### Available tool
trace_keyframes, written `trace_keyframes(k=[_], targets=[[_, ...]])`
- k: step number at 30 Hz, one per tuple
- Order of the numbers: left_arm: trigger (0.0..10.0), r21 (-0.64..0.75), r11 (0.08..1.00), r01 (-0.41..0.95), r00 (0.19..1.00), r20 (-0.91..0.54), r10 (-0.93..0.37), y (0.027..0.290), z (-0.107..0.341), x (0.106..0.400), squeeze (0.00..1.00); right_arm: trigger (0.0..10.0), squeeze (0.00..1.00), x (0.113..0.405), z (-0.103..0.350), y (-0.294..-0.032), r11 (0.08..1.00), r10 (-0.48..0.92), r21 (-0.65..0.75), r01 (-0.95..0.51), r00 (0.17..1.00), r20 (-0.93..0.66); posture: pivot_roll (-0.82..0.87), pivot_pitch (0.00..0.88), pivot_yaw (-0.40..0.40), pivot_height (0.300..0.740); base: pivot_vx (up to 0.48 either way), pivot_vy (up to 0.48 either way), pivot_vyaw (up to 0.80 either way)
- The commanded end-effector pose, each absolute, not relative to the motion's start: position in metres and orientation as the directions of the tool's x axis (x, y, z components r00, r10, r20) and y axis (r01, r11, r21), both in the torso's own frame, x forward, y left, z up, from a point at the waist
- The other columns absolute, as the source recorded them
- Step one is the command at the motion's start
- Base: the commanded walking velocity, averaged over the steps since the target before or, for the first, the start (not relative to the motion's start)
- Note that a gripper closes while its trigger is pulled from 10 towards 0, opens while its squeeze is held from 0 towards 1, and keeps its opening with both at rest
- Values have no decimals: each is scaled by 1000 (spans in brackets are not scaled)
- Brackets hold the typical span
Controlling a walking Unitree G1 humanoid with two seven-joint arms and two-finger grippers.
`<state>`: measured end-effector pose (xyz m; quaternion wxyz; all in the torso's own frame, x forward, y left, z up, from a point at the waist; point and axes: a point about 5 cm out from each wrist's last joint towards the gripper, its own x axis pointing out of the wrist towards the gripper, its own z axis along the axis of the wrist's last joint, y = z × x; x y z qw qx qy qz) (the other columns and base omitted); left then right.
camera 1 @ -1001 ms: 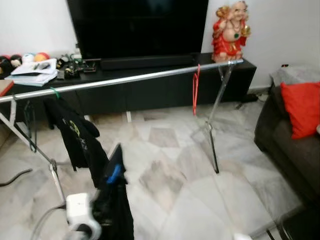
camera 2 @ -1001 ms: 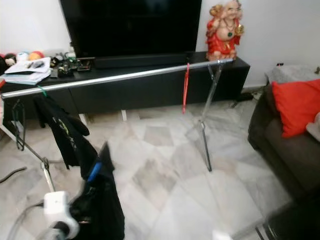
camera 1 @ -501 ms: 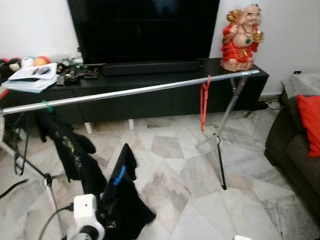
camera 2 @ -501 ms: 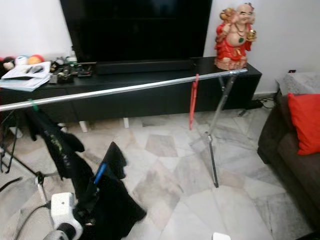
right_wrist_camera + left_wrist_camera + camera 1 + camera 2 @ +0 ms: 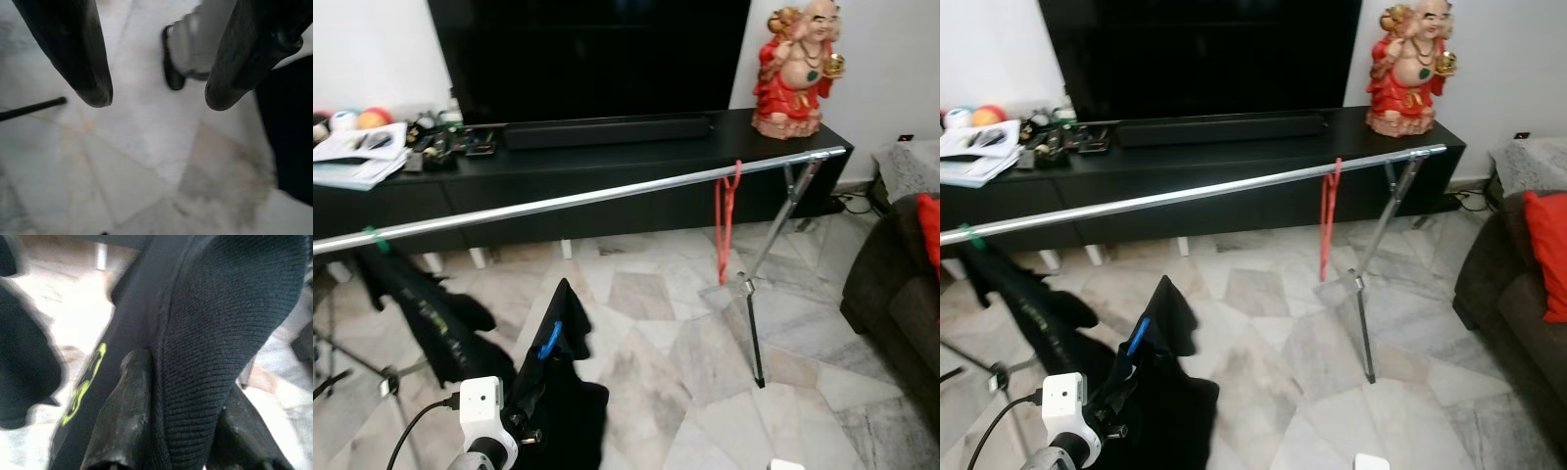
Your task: Hang hanger
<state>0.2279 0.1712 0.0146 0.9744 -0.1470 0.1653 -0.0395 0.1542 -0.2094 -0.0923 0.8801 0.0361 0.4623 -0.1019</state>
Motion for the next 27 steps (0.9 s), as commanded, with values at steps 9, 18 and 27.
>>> trace_keyframes(k=[9,18,27], targets=[[10000,-277,960,38,949,-291,-122,175,22,228,0,10000,0,159,-91,-205,979,-134,-24,200,559,-818,-68,62,10,740,455,0,0],[10000,-261,965,35,945,-305,-117,174,21,227,0,10000,0,158,-91,-206,981,-133,-29,192,557,-820,-70,62,9,740,101,0,0],[10000,-246,969,40,945,-304,-116,174,21,227,0,10000,0,159,-91,-205,986,-121,-36,161,560,-820,-67,62,6,740,0,-383,0]])
